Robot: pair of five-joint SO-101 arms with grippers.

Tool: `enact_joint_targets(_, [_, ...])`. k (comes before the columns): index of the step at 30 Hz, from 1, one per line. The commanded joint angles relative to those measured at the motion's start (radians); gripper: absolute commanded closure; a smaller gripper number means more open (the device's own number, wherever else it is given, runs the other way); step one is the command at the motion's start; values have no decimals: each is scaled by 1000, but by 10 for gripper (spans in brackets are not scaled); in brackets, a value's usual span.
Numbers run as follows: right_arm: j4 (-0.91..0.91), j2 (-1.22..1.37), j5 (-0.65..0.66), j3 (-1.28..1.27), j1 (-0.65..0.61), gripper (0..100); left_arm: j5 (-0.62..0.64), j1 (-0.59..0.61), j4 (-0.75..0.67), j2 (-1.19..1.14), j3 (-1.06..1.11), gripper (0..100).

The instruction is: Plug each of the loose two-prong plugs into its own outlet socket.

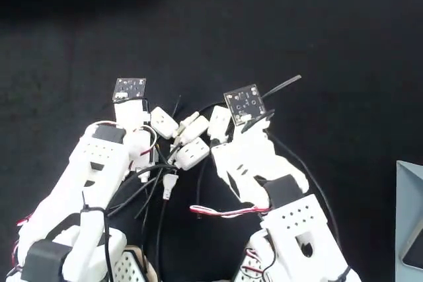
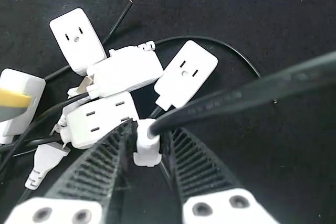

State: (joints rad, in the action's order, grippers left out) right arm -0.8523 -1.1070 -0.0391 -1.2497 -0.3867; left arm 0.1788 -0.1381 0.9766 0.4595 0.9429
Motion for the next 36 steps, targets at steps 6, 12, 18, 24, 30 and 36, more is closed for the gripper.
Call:
enact_joint_targets(6, [8,4,-8,39,12,986,-256,33,301,104,-294,954])
enact_joint_targets(12, [-8,4,-8,41,12,986,-431,145,356,126,-398,970])
enact_joint_targets(18, [-12,4,-8,41,12,986,-338,102,384,127,-332,805])
enact_joint_targets(24, [-12,4,-8,39,12,986,-176,77,290,124,-182,715])
enact_joint_targets(30, [-12,4,-8,39,12,986,-172,77,57,124,41,716])
enact_joint_targets(36, [-12,4,-8,39,12,986,-181,54,-87,124,156,778])
